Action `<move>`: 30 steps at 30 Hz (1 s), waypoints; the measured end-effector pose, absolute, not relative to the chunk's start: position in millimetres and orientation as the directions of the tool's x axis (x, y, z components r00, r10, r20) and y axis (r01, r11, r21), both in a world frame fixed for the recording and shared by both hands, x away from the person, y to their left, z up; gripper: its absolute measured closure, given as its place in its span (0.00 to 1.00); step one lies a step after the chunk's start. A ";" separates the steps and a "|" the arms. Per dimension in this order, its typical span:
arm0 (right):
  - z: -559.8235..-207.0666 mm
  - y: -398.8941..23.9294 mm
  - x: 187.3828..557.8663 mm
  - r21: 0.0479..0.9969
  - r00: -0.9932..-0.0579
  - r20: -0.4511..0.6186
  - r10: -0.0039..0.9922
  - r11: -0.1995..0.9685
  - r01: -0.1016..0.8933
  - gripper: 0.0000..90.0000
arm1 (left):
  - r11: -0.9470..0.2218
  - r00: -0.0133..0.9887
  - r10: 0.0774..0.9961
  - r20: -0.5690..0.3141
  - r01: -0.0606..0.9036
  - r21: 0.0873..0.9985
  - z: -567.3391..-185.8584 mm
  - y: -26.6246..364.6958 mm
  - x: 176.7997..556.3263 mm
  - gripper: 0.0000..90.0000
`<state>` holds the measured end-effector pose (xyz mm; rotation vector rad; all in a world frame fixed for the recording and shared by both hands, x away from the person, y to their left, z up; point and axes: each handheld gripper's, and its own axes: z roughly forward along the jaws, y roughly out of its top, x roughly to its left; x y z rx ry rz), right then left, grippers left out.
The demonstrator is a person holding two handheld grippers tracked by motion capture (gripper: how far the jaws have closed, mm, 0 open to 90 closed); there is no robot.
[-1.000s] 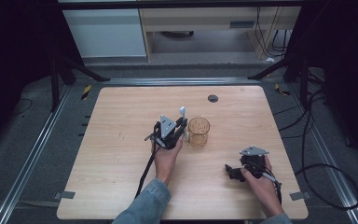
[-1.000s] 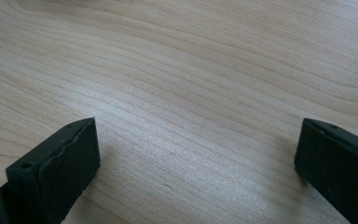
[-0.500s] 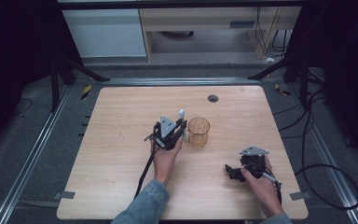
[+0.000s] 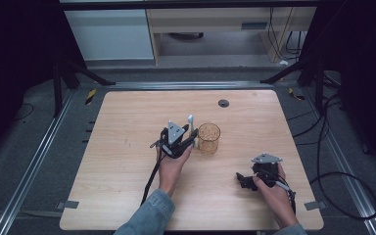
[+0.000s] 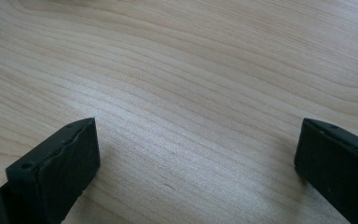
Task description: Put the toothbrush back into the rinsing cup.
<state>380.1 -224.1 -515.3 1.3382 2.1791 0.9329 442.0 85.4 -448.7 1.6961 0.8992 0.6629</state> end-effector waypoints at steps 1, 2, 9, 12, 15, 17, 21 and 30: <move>-515.2 -224.2 380.1 0.725 -0.452 -0.005 0.892 0.315 0.612 0.00 | -0.170 0.569 0.823 -0.002 0.251 0.953 -447.9 86.8 441.7 0.61; -515.2 -224.2 380.1 0.725 -0.453 -0.005 0.892 0.315 0.612 0.00 | -0.170 0.569 0.823 -0.002 0.251 0.953 -447.9 86.8 441.7 0.60; -515.2 -224.0 380.0 0.724 -0.452 -0.004 0.892 0.314 0.614 0.00 | -0.186 0.603 0.798 -0.011 0.262 0.947 -442.7 90.0 437.5 0.46; -515.2 -224.0 380.0 0.725 -0.452 -0.004 0.892 0.314 0.613 0.00 | -0.219 0.618 0.786 0.000 0.278 0.935 -442.0 91.1 434.6 0.40; -515.2 -223.9 380.0 0.724 -0.453 -0.004 0.892 0.315 0.613 0.00 | -0.238 0.627 0.779 0.008 0.283 0.929 -441.6 91.9 433.2 0.36; -515.2 -223.9 380.0 0.725 -0.453 -0.004 0.892 0.315 0.613 0.00 | -0.253 0.636 0.772 0.012 0.290 0.923 -441.3 93.0 432.8 0.35; -515.2 -223.9 380.0 0.725 -0.453 -0.004 0.891 0.315 0.613 0.00 | -0.277 0.652 0.758 0.016 0.300 0.913 -440.4 94.7 432.0 0.31; -515.2 -223.9 380.0 0.725 -0.453 -0.004 0.892 0.315 0.613 0.00 | -0.316 0.683 0.730 0.010 0.324 0.892 -439.0 97.0 430.4 0.24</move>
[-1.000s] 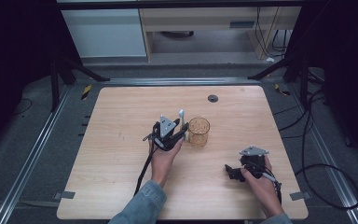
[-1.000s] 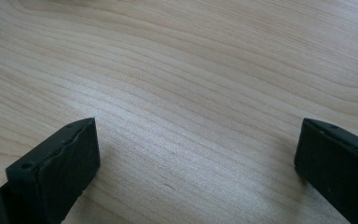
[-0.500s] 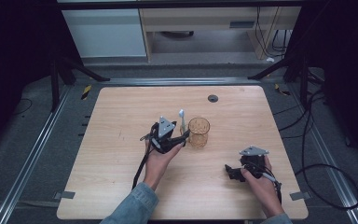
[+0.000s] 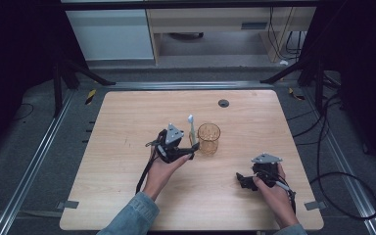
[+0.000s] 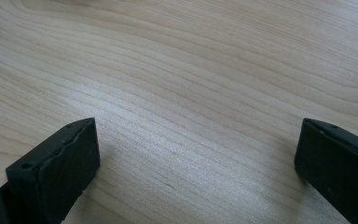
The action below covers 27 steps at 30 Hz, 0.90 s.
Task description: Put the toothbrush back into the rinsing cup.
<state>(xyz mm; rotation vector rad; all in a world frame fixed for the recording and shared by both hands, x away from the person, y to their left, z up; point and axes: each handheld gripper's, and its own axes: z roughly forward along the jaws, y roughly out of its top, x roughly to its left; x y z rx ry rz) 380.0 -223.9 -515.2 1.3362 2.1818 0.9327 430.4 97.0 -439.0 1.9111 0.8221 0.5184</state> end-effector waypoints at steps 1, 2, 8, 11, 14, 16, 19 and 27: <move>-515.2 -223.9 380.0 0.724 -0.453 -0.004 0.891 0.315 0.613 0.00 | -0.325 0.686 0.727 0.014 0.326 0.888 -439.3 97.0 430.4 0.23; -515.2 -223.9 380.0 0.724 -0.453 -0.004 0.891 0.315 0.613 0.00 | -0.330 0.689 0.725 0.012 0.331 0.884 -439.6 96.7 430.2 0.20; -515.2 -223.9 380.0 0.725 -0.453 -0.004 0.891 0.315 0.613 0.00 | -0.382 0.710 0.704 0.001 0.378 0.843 -442.6 96.2 429.6 0.12; -515.2 -223.9 380.0 0.724 -0.453 -0.004 0.892 0.315 0.613 0.00 | -0.401 0.713 0.701 -0.009 0.405 0.822 -443.6 95.9 429.5 0.09; -515.2 -223.9 380.0 0.724 -0.453 -0.004 0.891 0.315 0.613 0.00 | -0.417 0.707 0.707 -0.010 0.429 0.801 -442.9 98.5 426.8 0.09; -515.2 -223.9 380.0 0.725 -0.453 -0.004 0.891 0.315 0.613 0.00 | -0.421 0.705 0.709 -0.012 0.438 0.794 -441.7 100.7 426.3 0.09; -515.2 -223.9 380.0 0.725 -0.453 -0.004 0.891 0.315 0.613 0.00 | -0.420 0.699 0.715 -0.016 0.448 0.790 -440.0 104.7 427.0 0.09; -515.3 -223.7 380.0 0.725 -0.453 -0.002 0.892 0.313 0.614 0.00 | -0.441 0.690 0.724 -0.008 0.472 0.763 -435.0 115.7 432.0 0.09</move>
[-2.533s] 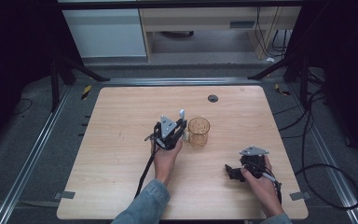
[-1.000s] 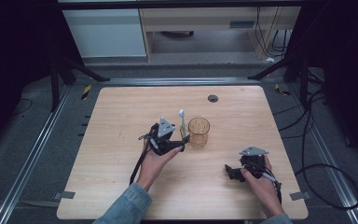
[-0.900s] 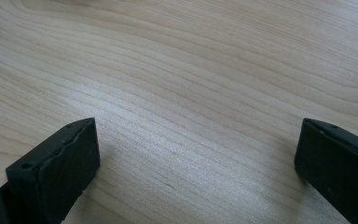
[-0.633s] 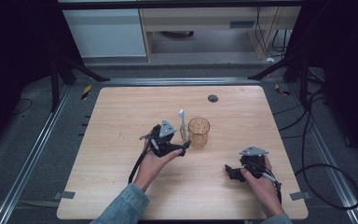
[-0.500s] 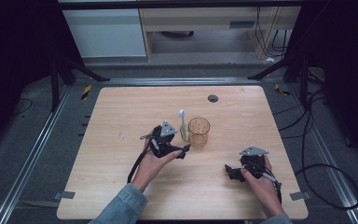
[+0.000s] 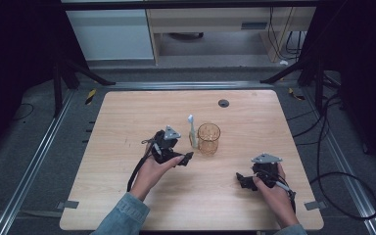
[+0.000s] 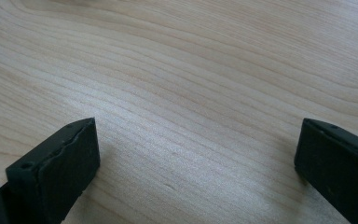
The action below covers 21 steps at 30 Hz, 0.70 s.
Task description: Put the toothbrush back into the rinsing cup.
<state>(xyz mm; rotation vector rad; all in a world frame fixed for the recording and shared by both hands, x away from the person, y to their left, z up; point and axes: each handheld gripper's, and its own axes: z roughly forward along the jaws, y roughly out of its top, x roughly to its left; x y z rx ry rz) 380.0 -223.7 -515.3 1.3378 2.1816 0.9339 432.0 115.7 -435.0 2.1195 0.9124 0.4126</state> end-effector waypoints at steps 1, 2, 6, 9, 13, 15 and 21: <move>-515.3 -223.5 380.3 0.724 -0.454 -0.003 0.891 0.315 0.613 0.00 | -0.460 0.697 0.717 0.000 0.473 0.752 -434.9 117.8 430.1 0.09; -515.3 -223.5 380.3 0.724 -0.454 -0.003 0.891 0.315 0.613 0.00 | -0.460 0.697 0.717 0.000 0.473 0.752 -434.9 117.8 430.1 0.09; -515.3 -223.4 380.7 0.725 -0.456 -0.004 0.890 0.317 0.612 0.00 | -0.538 0.721 0.691 0.038 0.479 0.693 -439.8 124.7 426.7 0.06; -515.3 -222.5 380.9 0.724 -0.451 -0.001 0.893 0.312 0.615 0.00 | -0.536 0.702 0.712 0.035 0.510 0.673 -441.9 133.8 426.9 0.06; -515.2 -222.3 380.9 0.724 -0.450 0.000 0.893 0.310 0.616 0.00 | -0.548 0.697 0.716 0.038 0.527 0.649 -442.8 139.3 428.0 0.05; -515.2 -222.3 380.9 0.724 -0.450 0.000 0.893 0.310 0.616 0.00 | -0.553 0.696 0.716 0.045 0.527 0.645 -443.6 140.8 428.5 0.05; -515.2 -222.1 381.0 0.724 -0.449 0.000 0.894 0.309 0.616 0.00 | -0.544 0.669 0.741 0.051 0.555 0.630 -446.7 152.4 433.2 0.05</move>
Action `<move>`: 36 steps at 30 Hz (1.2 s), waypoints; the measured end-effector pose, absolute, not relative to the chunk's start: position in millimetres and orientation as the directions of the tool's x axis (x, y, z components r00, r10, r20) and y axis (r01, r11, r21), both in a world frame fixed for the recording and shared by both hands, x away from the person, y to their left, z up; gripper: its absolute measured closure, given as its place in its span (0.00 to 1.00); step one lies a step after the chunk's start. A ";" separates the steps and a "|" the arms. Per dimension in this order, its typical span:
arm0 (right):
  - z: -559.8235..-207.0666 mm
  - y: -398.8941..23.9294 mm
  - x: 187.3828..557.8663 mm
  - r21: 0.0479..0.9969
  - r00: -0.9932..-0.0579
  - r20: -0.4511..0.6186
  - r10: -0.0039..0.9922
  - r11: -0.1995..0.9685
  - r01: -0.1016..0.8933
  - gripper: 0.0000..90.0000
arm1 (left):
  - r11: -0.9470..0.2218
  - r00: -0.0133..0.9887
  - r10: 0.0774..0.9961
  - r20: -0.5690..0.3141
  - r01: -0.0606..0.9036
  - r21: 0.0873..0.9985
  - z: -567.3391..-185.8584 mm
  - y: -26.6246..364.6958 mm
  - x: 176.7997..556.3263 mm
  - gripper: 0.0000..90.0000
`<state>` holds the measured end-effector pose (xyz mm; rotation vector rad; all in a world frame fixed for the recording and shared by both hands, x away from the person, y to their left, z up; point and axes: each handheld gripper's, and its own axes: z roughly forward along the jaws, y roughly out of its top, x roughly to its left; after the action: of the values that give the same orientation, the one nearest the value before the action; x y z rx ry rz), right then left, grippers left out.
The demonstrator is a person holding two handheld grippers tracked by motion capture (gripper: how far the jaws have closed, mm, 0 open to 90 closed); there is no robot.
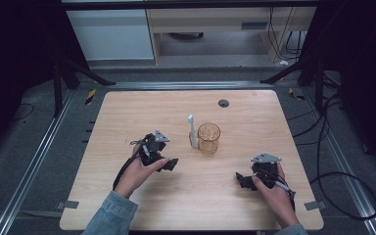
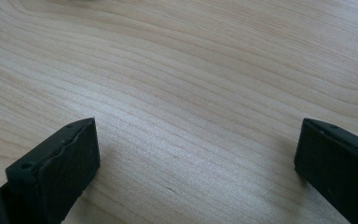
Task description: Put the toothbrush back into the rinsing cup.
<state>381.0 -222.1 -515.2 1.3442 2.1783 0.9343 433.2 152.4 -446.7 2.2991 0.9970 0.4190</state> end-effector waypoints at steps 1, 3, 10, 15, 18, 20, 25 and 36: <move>-515.2 -221.9 381.0 0.724 -0.447 0.000 0.895 0.308 0.617 0.00 | -0.537 0.664 0.746 0.044 0.561 0.631 -446.8 154.9 434.0 0.05; -515.2 -221.7 381.0 0.724 -0.444 0.000 0.896 0.306 0.618 0.00 | -0.526 0.655 0.754 0.042 0.564 0.636 -445.5 160.5 435.7 0.05; -515.2 -221.7 381.0 0.724 -0.444 0.000 0.896 0.306 0.618 0.00 | -0.488 0.622 0.782 0.039 0.573 0.658 -436.5 181.0 439.8 0.05; -515.3 -221.8 381.0 0.725 -0.449 -0.005 0.893 0.312 0.613 0.00 | -0.463 0.590 0.806 0.047 0.579 0.671 -430.9 196.7 442.7 0.05; -515.2 -221.1 380.3 0.724 -0.451 -0.002 0.892 0.312 0.615 0.00 | -0.445 0.567 0.823 0.045 0.593 0.672 -432.6 207.8 446.3 0.05; -515.2 -221.1 380.3 0.724 -0.452 -0.001 0.892 0.312 0.615 0.00 | -0.430 0.539 0.841 0.052 0.607 0.669 -436.2 218.4 450.4 0.05; -515.2 -221.1 380.3 0.724 -0.453 -0.001 0.892 0.313 0.614 0.00 | -0.400 0.507 0.861 0.040 0.627 0.668 -442.8 232.8 455.8 0.06; -515.3 -220.7 380.0 0.725 -0.464 -0.005 0.886 0.323 0.608 0.00 | -0.343 0.431 0.902 0.025 0.681 0.647 -471.3 270.1 468.2 0.06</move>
<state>380.0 -220.7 -515.3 1.3225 2.1915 0.9370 468.2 270.1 -471.3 2.1293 1.3287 0.5182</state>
